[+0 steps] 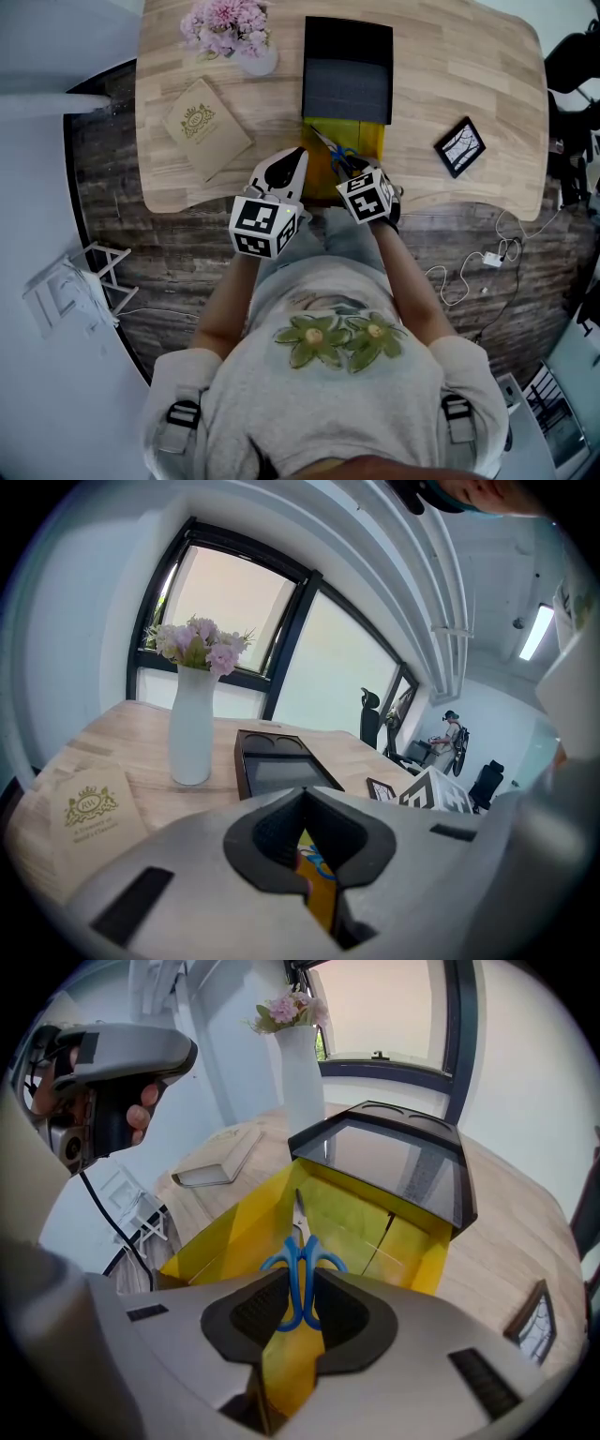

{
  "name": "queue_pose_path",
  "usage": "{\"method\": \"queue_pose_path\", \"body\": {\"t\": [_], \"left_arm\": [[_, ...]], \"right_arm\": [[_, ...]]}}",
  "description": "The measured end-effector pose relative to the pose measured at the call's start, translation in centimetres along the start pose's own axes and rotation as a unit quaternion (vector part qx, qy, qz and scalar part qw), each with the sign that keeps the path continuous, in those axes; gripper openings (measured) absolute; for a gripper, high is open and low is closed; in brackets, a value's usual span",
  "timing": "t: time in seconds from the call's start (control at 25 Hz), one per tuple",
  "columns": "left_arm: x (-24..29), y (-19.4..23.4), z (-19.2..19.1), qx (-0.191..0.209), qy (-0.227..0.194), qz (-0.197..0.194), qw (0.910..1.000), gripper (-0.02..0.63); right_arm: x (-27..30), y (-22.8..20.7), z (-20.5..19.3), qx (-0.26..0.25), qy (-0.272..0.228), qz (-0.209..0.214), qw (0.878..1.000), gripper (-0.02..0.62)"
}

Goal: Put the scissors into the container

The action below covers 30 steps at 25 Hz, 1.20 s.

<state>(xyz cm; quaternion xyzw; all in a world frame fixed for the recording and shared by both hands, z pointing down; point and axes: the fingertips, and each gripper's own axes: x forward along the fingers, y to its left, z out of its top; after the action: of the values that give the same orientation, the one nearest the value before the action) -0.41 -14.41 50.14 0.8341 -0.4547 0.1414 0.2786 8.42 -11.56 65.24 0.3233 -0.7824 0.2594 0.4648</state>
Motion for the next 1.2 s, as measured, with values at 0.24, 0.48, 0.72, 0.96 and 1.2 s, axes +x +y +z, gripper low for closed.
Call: {"method": "queue_pose_path", "body": {"t": [0.24,0.48,0.72,0.96,1.2], "left_arm": [[-0.1,0.1,0.0,-0.001,-0.002,0.001,1.0,0.006],[-0.1,0.1,-0.1,-0.003,-0.001,0.004,1.0,0.008],[-0.1,0.2,-0.1,-0.005,-0.002,0.006,1.0,0.007],[-0.2,0.5,0.1,-0.006,-0.002,0.009,0.9999,0.007],[-0.4,0.8,0.2,-0.006,-0.003,0.013,0.9999,0.006]], "right_arm": [[0.3,0.1,-0.3,-0.002,0.008,0.002,1.0,0.083],[0.6,0.0,-0.2,-0.002,0.013,0.003,1.0,0.083],[0.8,0.0,-0.2,-0.002,0.022,0.001,1.0,0.083],[1.2,0.0,-0.5,-0.004,0.031,-0.001,1.0,0.083],[1.6,-0.1,-0.6,-0.007,0.043,-0.007,0.999,0.083]]}}
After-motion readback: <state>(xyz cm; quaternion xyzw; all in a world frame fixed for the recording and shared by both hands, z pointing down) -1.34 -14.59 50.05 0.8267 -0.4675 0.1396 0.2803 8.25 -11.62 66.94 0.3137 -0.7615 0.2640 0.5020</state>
